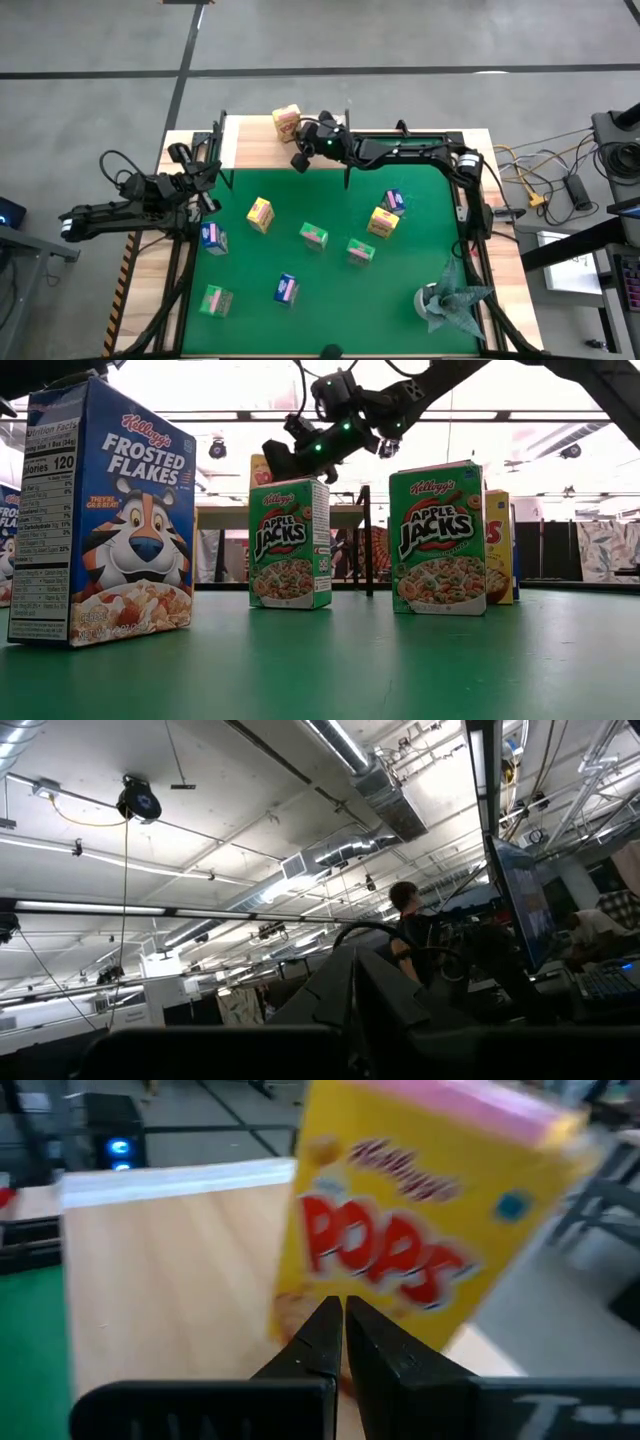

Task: Stack cereal on shelf
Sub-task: Put the top yellow cereal box on the shelf

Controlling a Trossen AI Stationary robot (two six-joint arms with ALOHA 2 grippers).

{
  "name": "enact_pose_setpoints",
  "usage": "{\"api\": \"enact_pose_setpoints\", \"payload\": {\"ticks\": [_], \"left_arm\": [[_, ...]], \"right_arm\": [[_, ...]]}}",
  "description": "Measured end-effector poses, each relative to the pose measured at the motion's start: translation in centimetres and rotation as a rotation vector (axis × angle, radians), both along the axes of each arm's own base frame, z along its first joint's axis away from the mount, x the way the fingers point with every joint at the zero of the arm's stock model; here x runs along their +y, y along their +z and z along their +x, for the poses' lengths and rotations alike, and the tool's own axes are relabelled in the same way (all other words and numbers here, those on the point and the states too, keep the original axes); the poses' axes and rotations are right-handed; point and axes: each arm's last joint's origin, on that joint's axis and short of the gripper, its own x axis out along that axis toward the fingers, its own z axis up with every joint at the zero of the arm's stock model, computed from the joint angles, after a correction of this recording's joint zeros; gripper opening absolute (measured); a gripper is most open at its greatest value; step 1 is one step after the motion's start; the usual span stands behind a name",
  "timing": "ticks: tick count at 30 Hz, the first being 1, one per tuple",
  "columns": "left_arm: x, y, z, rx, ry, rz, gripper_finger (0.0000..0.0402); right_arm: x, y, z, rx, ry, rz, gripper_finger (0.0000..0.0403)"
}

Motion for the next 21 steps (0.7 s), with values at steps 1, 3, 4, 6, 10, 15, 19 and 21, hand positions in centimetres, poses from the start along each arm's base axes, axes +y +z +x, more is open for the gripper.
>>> {"api": "enact_pose_setpoints", "payload": {"ticks": [1,3,4,6,10,15,19,21], "left_arm": [[0.0,0.0,0.0,0.000,0.000,0.000,0.0000],[0.0,0.0,0.0,0.000,0.000,0.000,0.0000],[0.0,0.0,0.0,0.000,0.000,0.000,0.0000],[0.0,0.0,0.0,0.000,0.000,0.000,0.0000],[0.0,0.0,0.0,-0.001,0.000,0.000,0.0000],[0.0,0.0,0.0,0.001,0.001,0.002,0.0000],[0.0,0.0,0.0,0.001,0.002,0.002,0.0000],[0.0,0.0,0.0,0.001,0.001,0.002,0.0000]], "right_arm": [[0.0,-0.3,0.2,0.000,0.005,0.007,0.0009],[0.0,-1.0,0.5,0.000,0.008,0.008,0.0009],[0.0,-1.4,0.7,-0.004,0.008,0.007,0.0009],[-0.1,-1.9,1.1,-0.015,0.008,0.004,0.0009],[-0.5,-2.1,1.8,-0.025,-0.014,-0.013,0.0009],[-0.8,-1.6,2.8,-0.048,-0.018,-0.026,0.0009],[-1.2,-1.7,3.6,-0.017,-0.026,-0.038,0.0009],[-1.3,-1.5,3.8,0.014,-0.047,-0.047,0.0009]]}}
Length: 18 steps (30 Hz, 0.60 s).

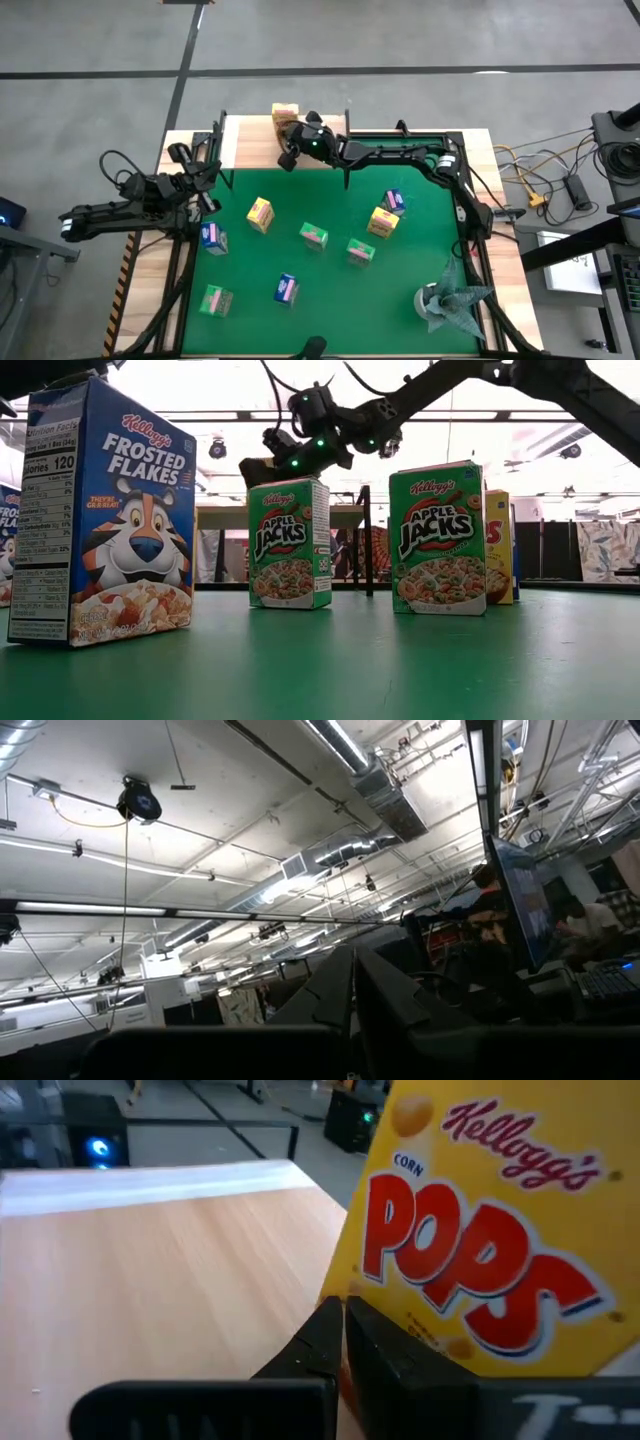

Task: Stack cereal on shelf
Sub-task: Put the top yellow cereal box on the shelf

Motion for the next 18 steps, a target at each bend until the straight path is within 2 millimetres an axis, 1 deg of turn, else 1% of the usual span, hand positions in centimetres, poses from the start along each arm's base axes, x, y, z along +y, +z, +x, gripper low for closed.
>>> {"api": "enact_pose_setpoints", "payload": {"ticks": [5,10,14,18], "left_arm": [[0.0,0.0,0.0,0.003,0.000,0.000,0.0000],[0.0,0.0,0.0,0.004,0.000,0.000,0.0000],[0.0,0.0,0.0,0.004,0.000,0.000,0.0000],[0.0,0.0,0.0,0.004,0.000,0.000,0.0000]], "right_arm": [[-0.1,0.4,0.2,0.076,-0.032,-0.003,0.0009],[0.4,1.1,0.2,0.110,-0.021,0.005,0.0009],[1.1,1.9,0.1,0.187,-0.009,0.032,0.0009],[1.1,2.6,-0.2,0.271,-0.038,0.041,0.0009]]}}
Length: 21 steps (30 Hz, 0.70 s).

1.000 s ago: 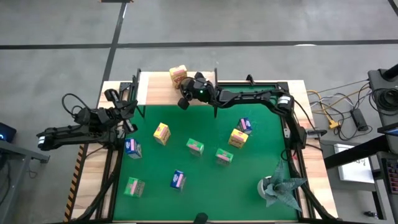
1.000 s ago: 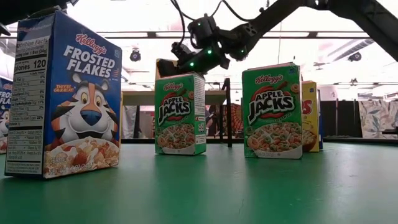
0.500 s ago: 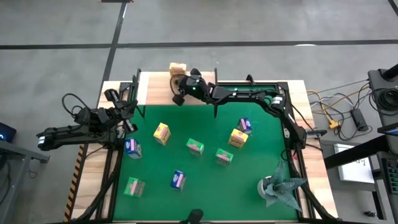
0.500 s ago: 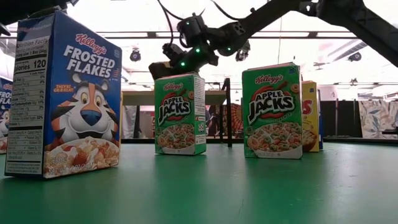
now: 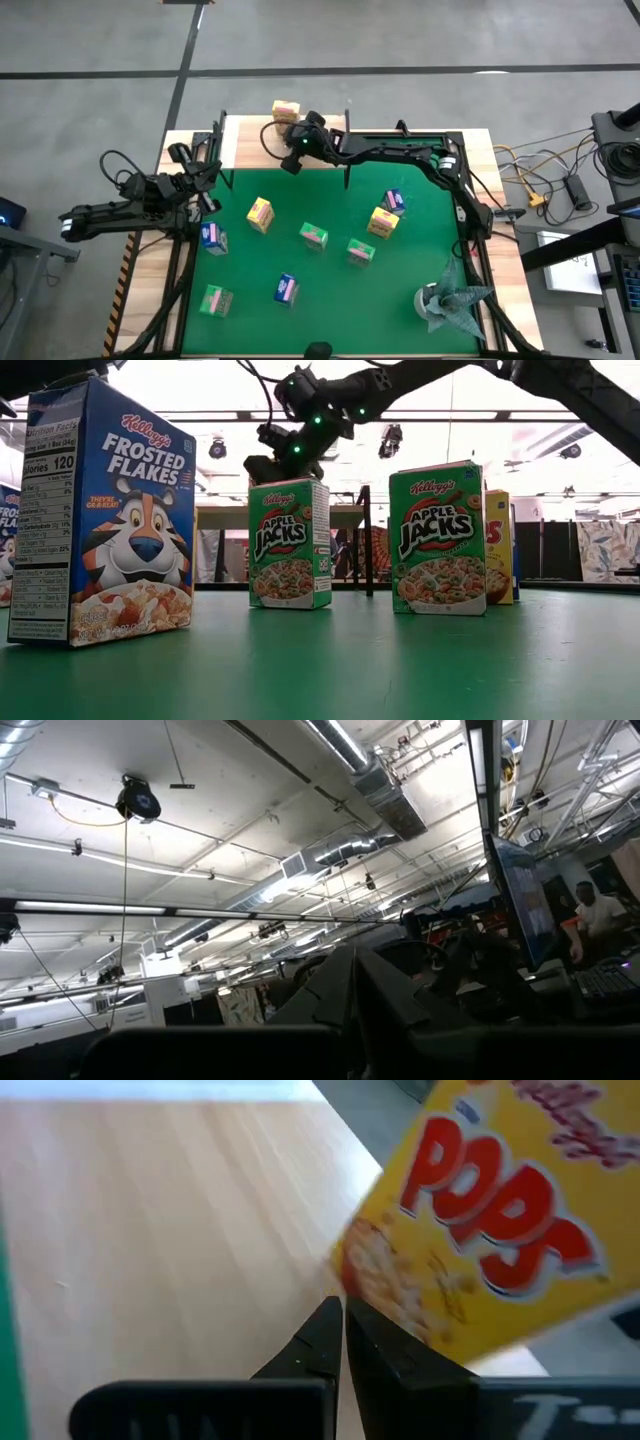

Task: Stack cereal on shelf
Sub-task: Put the top yellow cereal box on the shelf

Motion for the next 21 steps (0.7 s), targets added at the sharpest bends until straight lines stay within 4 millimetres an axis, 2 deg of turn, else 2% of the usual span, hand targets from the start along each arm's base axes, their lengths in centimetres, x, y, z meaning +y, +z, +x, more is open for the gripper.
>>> {"api": "enact_pose_setpoints", "payload": {"ticks": [6,11,16,21], "left_arm": [[0.0,0.0,0.0,0.000,0.000,0.000,0.0000],[0.0,0.0,0.0,0.000,0.000,0.000,0.0000],[0.0,0.0,0.0,0.000,0.000,0.000,0.0000],[0.0,0.0,0.0,0.001,0.001,0.000,0.0000]], "right_arm": [[-1.1,0.7,-0.4,0.027,-0.050,-0.069,0.0009],[-2.1,0.5,-0.8,0.032,-0.073,-0.064,0.0009],[-1.8,0.3,-0.8,0.041,-0.067,-0.058,0.0009],[-1.3,0.7,-1.2,0.129,-0.054,-0.032,0.0009]]}}
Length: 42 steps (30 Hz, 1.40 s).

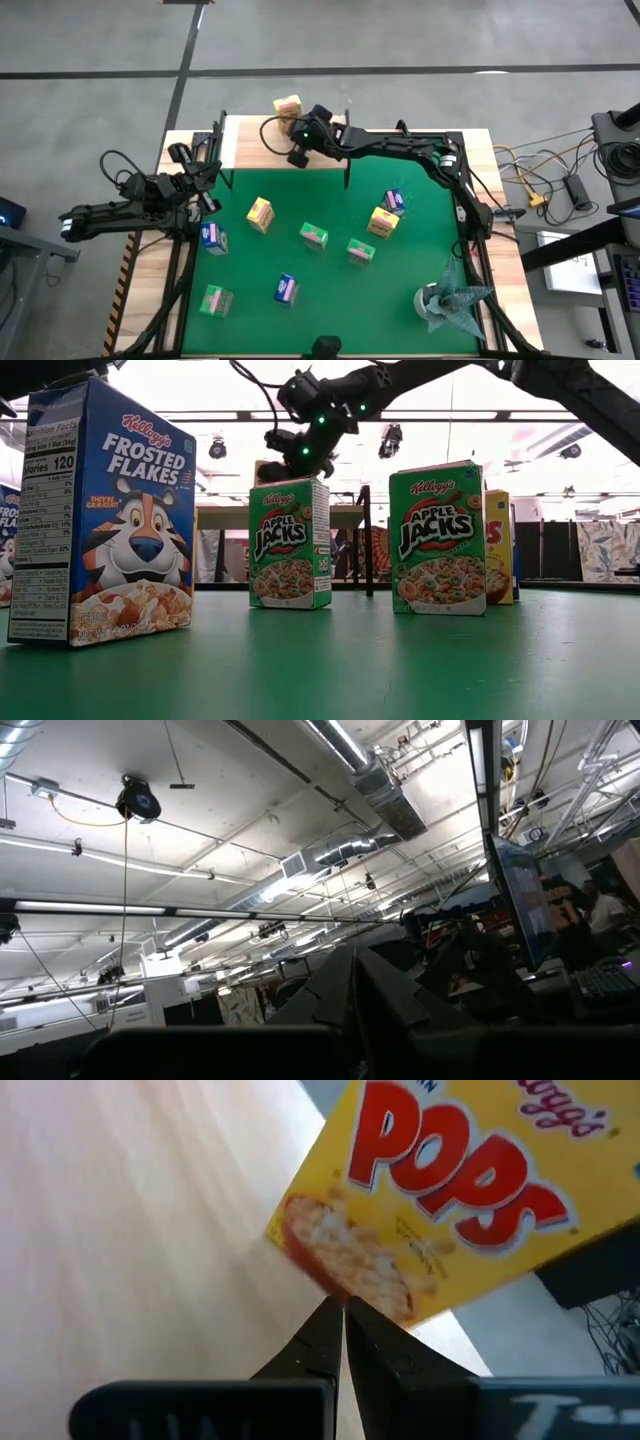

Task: Stack cereal on shelf
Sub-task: Put the top yellow cereal box on the shelf

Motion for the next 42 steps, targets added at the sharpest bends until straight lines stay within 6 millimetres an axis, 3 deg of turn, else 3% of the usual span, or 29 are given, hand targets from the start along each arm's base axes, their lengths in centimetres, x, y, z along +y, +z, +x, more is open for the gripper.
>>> {"api": "enact_pose_setpoints", "payload": {"ticks": [5,15,42], "left_arm": [[0.0,0.0,0.0,0.000,0.000,0.000,0.0000],[0.0,0.0,0.0,0.000,0.000,0.000,0.0000],[0.0,0.0,0.0,-0.001,0.000,0.000,0.0000]], "right_arm": [[0.0,0.3,0.2,-0.037,0.103,0.061,0.0009],[-0.7,-0.7,2.0,-0.167,0.113,-0.022,0.0009],[-2.1,-0.1,1.9,-0.260,0.090,-0.069,0.0009]]}}
